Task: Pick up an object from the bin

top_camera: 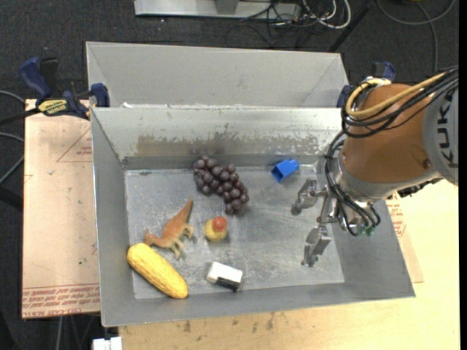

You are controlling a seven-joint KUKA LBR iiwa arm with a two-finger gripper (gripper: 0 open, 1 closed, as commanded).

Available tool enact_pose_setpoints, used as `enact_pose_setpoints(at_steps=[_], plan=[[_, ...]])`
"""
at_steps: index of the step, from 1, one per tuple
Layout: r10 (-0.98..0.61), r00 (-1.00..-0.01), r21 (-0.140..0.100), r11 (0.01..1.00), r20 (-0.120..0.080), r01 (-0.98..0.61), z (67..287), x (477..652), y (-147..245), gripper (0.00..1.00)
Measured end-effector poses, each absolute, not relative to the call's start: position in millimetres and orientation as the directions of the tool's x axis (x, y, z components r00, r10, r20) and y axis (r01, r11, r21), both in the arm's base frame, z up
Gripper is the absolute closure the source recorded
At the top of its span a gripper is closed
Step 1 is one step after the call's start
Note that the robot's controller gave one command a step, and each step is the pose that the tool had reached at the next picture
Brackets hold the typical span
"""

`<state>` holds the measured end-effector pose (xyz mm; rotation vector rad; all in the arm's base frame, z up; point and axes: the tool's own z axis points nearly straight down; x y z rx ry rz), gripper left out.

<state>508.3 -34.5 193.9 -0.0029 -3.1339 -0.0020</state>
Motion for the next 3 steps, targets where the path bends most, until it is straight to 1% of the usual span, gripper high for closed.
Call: enact_pose_setpoints(at_steps=[1, 2, 3], plan=[[0.0, -1.0, 0.001, 1.0, 0.0, 0.0, 197.6, 510.1, -34.4, 0.0], [-0.086, -0.996, 0.0, 0.996, -0.009, -0.086, 144.1, 554.8, 12.7, 0.0], [-0.014, -1.0, 0.001, 1.0, 0.001, -0.014, 129.2, 579.7, 51.9, 0.0]])
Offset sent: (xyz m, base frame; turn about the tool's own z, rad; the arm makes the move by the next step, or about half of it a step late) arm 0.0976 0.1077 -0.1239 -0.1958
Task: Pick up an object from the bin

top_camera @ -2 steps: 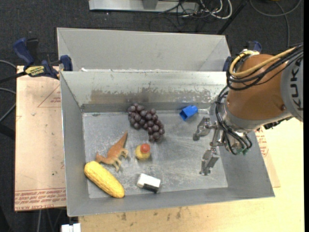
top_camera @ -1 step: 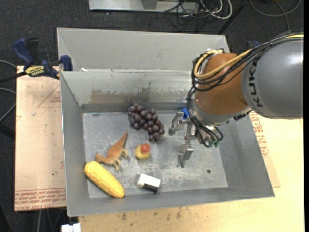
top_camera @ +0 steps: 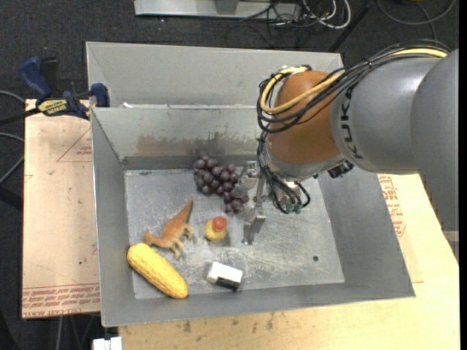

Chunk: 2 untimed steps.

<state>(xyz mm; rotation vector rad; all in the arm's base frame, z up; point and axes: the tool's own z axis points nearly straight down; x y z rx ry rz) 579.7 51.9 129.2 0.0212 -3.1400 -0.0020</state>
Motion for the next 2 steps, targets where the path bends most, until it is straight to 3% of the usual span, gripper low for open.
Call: enact_pose_setpoints(at_steps=[1, 2], plan=[[-0.213, -0.977, 0.0, 0.977, -0.004, -0.213, 126.1, 605.1, 80.5, 0.0], [-0.178, -0.984, 0.002, 0.984, -0.005, -0.178, 93.9, 625.3, 76.9, 0.0]])
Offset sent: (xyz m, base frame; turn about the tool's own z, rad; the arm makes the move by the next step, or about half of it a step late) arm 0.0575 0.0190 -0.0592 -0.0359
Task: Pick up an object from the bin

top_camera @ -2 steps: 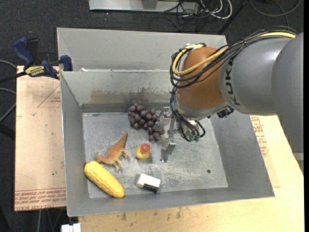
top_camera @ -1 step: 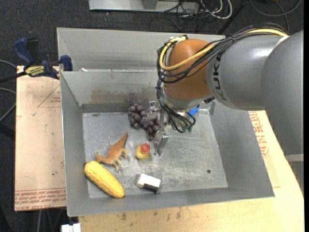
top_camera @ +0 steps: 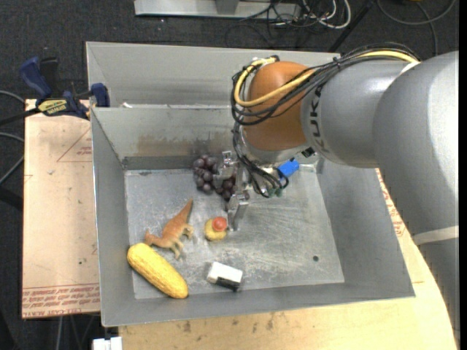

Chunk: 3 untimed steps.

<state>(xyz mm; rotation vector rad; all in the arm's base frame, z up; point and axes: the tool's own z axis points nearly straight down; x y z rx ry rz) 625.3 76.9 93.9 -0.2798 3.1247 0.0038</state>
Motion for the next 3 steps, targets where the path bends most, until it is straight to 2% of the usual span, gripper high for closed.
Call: enact_pose_setpoints(at_steps=[1, 3], plan=[[-0.166, -0.986, 0.001, 0.986, -0.014, -0.166, 79.2, 649.7, 82.0, 1.0], [-0.167, -0.986, 0.001, 0.986, -0.012, -0.167, 82.3, 648.8, 81.9, 1.0]])
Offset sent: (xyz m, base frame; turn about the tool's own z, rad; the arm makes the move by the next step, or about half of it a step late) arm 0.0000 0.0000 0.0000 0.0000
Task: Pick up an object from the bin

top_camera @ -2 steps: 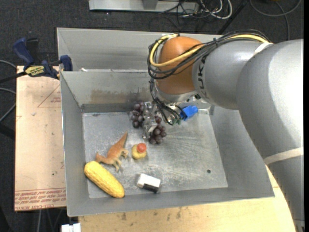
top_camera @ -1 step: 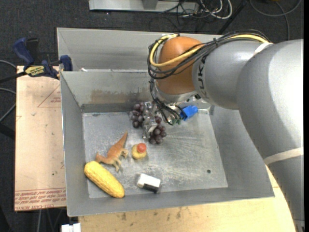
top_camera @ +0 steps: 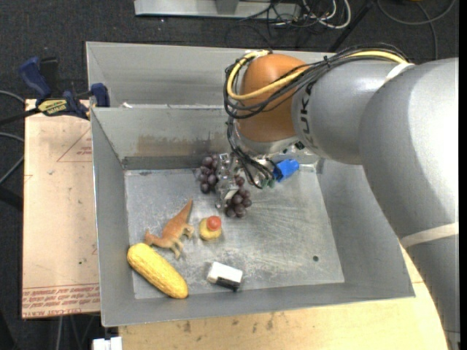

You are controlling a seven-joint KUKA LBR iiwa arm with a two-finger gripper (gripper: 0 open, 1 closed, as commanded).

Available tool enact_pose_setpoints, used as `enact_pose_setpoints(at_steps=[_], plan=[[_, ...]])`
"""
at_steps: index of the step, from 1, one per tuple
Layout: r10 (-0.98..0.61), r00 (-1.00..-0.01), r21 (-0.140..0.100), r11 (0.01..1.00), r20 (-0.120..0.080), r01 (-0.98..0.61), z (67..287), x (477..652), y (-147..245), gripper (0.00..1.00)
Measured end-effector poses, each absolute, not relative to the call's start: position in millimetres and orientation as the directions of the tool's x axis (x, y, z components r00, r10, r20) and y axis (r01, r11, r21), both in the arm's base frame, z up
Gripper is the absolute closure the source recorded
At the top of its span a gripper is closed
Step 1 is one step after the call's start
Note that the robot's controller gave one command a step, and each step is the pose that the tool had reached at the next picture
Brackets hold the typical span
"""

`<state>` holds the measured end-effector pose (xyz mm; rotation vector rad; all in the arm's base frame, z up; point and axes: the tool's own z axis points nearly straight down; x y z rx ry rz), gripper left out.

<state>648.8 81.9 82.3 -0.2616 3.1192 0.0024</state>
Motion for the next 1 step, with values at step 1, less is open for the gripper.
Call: enact_pose_setpoints(at_steps=[1], plan=[[-0.167, -0.986, 0.001, 0.986, -0.005, -0.167, 96.6, 646.6, 81.6, 1.0]])
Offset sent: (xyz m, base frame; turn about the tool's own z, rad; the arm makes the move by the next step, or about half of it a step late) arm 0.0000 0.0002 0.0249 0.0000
